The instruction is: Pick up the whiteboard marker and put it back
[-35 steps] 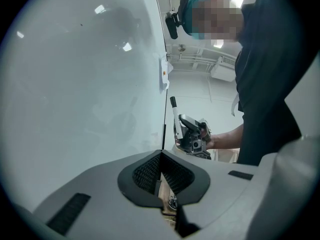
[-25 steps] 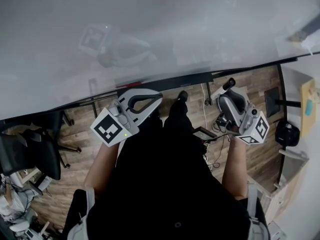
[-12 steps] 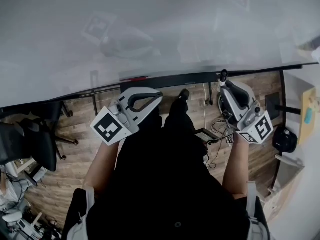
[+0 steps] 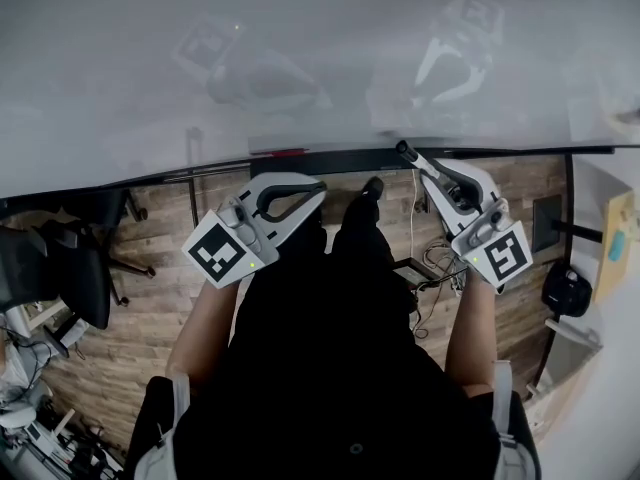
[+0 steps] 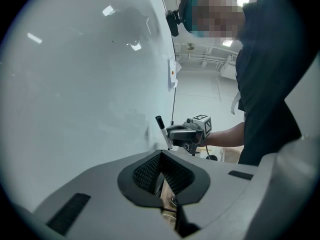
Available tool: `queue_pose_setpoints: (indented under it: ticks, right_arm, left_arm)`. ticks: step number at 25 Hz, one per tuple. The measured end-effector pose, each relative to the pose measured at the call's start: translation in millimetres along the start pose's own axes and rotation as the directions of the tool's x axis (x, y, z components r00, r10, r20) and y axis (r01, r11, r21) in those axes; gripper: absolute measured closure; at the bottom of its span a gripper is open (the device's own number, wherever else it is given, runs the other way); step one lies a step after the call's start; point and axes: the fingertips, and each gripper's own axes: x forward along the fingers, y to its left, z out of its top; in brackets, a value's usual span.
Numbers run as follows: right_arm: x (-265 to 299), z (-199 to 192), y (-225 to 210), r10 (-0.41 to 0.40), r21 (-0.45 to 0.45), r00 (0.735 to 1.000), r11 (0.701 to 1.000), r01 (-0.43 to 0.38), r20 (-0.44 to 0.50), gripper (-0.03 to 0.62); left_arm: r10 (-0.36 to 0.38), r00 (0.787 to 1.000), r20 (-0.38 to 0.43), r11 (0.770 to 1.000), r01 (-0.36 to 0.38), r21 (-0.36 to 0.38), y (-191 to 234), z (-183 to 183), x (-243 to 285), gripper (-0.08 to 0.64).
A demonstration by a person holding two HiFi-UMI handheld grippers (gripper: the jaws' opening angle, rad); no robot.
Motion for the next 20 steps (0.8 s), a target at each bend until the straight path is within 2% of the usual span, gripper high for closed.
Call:
queue_pose_setpoints:
  ticks: [8, 11, 20]
  right_arm:
    - [30, -30, 14, 0.055, -0.108, 0.990, 0.992, -0.069, -0.132, 0.526]
    - [34, -56, 19, 0.102, -0.204, 0.957, 0.966, -0.161, -0.273, 0.526]
    - [53, -95, 30, 0.151, -0.257, 0.905, 0.929, -0.268, -0.397, 0.526]
  left_arm:
    - [0.036, 0.999, -0.014, 0.999, -0.036, -0.006, 5, -5, -8, 0.548]
    - [0.046, 0.999, -0.021, 0.999, -0.047, -0.009, 6, -7, -11, 0.548]
    - [0.073, 0.997, -0.036, 0.997, -0.075, -0.033, 10, -16, -16, 0.548]
